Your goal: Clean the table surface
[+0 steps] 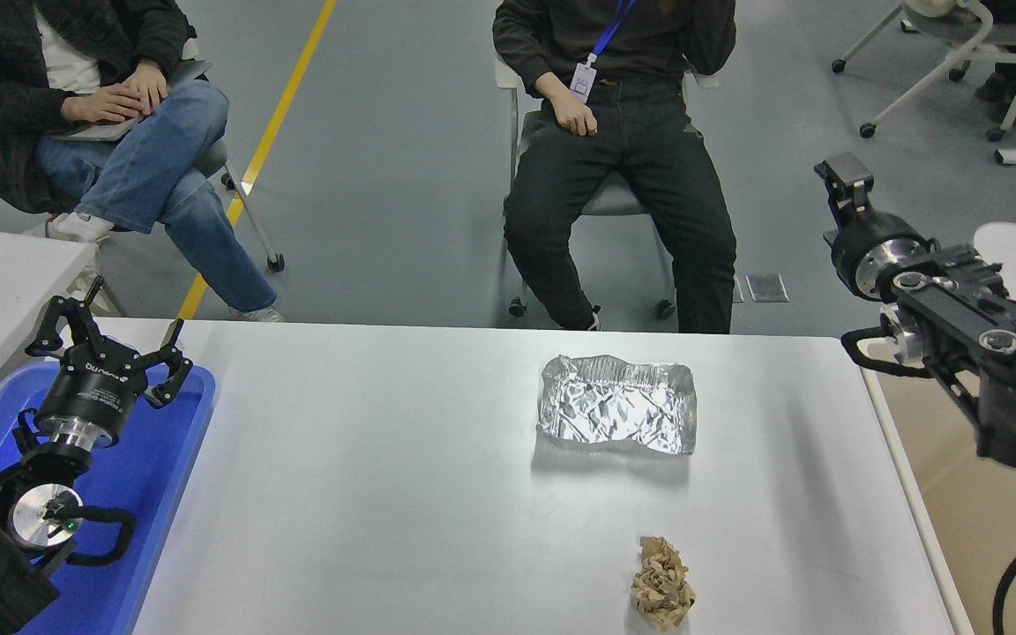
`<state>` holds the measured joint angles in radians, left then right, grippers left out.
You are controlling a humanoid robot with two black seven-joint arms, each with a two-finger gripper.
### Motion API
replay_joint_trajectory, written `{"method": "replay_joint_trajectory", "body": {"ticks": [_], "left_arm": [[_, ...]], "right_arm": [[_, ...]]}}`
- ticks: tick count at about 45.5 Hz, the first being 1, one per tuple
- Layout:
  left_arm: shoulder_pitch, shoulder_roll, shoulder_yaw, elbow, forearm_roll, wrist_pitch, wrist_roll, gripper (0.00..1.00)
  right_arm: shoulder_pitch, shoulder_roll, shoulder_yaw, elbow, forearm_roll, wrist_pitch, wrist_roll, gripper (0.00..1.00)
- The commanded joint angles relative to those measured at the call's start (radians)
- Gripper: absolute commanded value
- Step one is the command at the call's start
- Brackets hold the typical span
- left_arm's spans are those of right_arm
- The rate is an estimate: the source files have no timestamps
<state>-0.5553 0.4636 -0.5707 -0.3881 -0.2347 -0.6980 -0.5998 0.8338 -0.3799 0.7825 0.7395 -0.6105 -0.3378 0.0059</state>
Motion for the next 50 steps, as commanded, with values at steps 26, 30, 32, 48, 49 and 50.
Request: {"method": "replay_joint_trajectory", "body": {"ticks": [26,30,32,48,49,50], "left_arm": [[0.0,0.0,0.0,0.0,0.0,0.0,0.0,1.0],[0.0,0.0,0.0,0.0,0.0,0.0,0.0,1.0],[0.0,0.001,0.0,0.0,0.0,0.0,0.0,1.0],[0.0,0.001,0.0,0.0,0.0,0.0,0.0,1.0],[0.0,0.0,0.0,0.0,0.0,0.0,0.0,1.0],[0.0,0.0,0.0,0.0,0.0,0.0,0.0,1.0]], "right_arm": [[-0.174,0.047,0.259,0.054,-0.011,0.046,0.342,0.98],[-0.19,0.049,0.255,0.054,-0.011,0.046,0.37,0.98],[-0.197,0.049,0.248,0.054,-0.011,0.046,0.378,0.98],[-0.228,0.061,0.244,0.052,-0.012,0.045,0.405,0.98],[-0.228,0.061,0.244,0.052,-0.012,0.046,0.404,0.98],[-0.228,0.059,0.242,0.052,-0.012,0.046,0.405,0.98]]}}
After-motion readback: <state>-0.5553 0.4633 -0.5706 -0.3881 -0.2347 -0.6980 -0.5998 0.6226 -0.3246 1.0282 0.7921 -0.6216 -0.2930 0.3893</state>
